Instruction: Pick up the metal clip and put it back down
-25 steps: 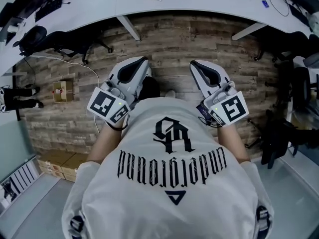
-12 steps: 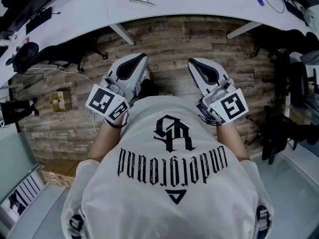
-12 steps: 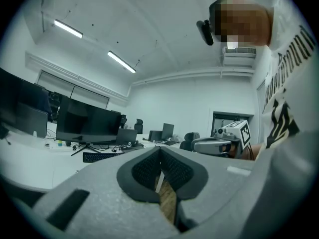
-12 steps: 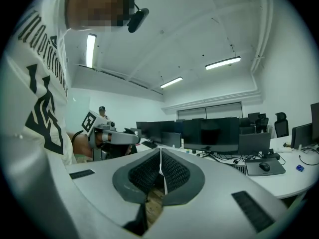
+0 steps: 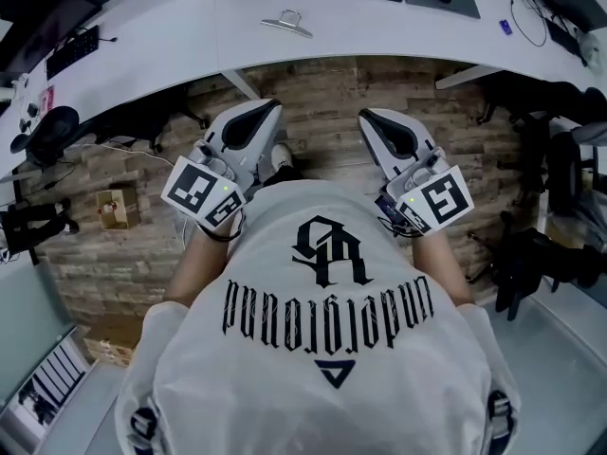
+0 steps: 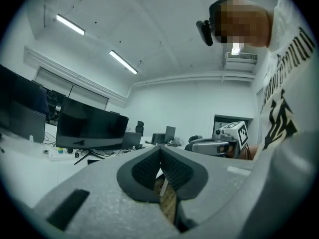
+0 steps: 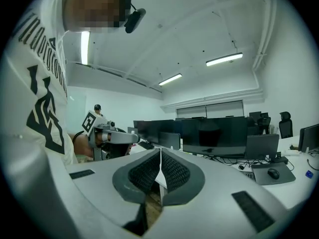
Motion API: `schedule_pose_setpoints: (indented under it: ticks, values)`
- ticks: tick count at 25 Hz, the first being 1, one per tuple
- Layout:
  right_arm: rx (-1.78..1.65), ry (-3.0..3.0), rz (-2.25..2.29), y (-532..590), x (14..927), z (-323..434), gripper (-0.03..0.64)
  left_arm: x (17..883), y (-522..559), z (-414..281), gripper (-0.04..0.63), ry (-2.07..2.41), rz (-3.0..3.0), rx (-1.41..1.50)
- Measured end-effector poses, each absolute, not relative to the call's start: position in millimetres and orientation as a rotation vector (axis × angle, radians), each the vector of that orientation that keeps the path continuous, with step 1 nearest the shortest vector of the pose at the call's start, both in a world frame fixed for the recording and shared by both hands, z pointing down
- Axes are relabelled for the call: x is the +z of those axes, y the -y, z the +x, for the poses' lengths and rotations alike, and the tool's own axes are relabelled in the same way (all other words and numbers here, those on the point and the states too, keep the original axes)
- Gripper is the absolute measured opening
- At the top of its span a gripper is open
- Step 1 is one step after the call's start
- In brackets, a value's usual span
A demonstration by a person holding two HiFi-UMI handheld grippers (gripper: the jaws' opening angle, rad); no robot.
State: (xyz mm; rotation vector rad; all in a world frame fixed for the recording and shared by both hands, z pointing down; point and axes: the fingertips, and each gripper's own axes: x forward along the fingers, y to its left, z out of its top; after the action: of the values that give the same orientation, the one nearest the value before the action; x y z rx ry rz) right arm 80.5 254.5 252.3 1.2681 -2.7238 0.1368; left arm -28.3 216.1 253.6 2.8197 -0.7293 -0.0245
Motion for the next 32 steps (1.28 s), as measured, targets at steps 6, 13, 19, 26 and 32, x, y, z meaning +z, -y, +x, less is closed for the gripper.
schedule_pose_setpoints:
  ticks: [6, 13, 19, 26, 32]
  values:
    - [0.129, 2.714, 1.255, -194, 253, 39, 0.015, 253, -157, -69, 0.012, 0.707, 2.826, -0.026]
    - [0.146, 2.703, 1.251, -146, 259, 11, 0.016, 264, -114, -93, 0.012, 0.656, 2.815, 0.015]
    - [0.173, 2.686, 1.241, -124, 267, 2, 0.017, 272, -94, -99, 0.012, 0.634, 2.802, 0.030]
    - [0.187, 2.693, 1.217, -105, 274, 16, 0.017, 276, -81, -91, 0.012, 0.667, 2.789, 0.051]
    - [0.183, 2.737, 1.117, -75, 277, 24, 0.017, 280, -64, -89, 0.012, 0.768, 2.755, 0.071]
